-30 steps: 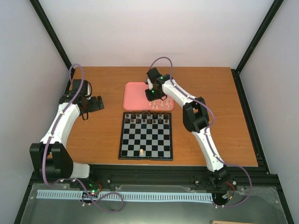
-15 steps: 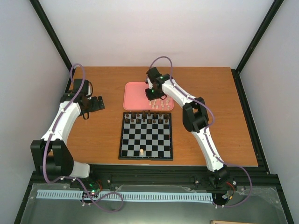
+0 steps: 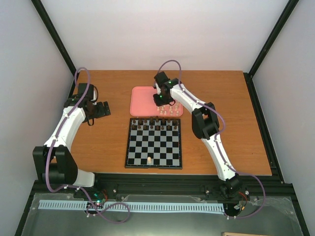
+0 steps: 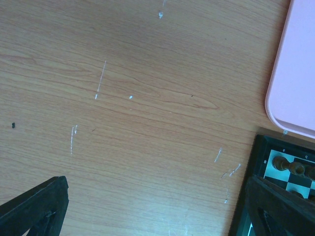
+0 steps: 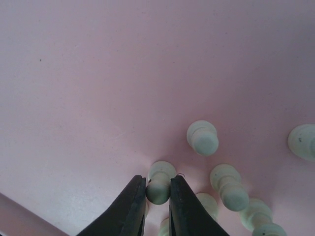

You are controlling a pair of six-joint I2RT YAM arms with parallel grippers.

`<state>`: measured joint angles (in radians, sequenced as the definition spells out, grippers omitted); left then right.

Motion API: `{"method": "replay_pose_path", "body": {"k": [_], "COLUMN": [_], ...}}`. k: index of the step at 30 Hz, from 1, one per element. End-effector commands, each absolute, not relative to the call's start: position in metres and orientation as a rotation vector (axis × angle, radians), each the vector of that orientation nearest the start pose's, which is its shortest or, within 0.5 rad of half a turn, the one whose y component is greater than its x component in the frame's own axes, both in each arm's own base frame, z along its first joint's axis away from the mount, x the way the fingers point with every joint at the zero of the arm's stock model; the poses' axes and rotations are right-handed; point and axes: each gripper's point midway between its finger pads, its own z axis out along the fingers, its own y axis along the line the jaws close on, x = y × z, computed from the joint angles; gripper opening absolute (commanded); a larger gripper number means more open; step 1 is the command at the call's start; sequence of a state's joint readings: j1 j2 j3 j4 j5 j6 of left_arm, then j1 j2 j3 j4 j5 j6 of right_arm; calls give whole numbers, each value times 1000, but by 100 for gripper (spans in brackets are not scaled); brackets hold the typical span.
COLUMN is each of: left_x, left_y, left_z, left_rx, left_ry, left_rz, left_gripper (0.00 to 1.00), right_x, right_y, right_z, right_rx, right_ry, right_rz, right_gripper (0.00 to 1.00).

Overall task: Set up the chess pieces on the board
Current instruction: Pick up the chess piece from the storage box, then place the chess piece on the chessboard.

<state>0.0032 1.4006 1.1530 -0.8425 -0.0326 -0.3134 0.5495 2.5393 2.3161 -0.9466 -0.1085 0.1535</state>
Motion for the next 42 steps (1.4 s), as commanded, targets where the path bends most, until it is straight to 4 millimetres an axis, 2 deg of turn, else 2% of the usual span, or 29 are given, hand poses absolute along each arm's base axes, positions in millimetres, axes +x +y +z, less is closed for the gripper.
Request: {"method": "replay_pose_path", "body": {"k": [1,6,12,16,20,28,32,37,42], "left_x": [348,349,352,354,355,355,355,356,354], "left_y": [2,1,2,3,4,7,9,9,13], "left_z": [165,165,171,176,179,185,188,190,189], "left_rx": [-398,-398,-399,-398,-397,-415,-416,-421,-445], "left_ry": [2607,2606,2590,2574,2565,2550,2543,2524,2513], "left_rz": [-78,-83,-80,-73,-69,-52,-40,-41,-19], "left_gripper": [100,100,100,100,100,100,100,100,100], "right_x": [500,504,502,490,458,324,271,225,196], "right_y": [321,324,321,326,338,380,390,402,420], "right_z": [56,88,151,186,201,188,182,166,144], "right_rx": [-563,-577,-561,-575,-635,-925,-1025,-1168,-1293], "right_ry": [2681,2607,2498,2443,2444,2481,2473,2438,2417], "right_rz": [334,354,374,406,449,480,511,521,564], "right_gripper": [13,11,11,11,11,10,10,10,10]}}
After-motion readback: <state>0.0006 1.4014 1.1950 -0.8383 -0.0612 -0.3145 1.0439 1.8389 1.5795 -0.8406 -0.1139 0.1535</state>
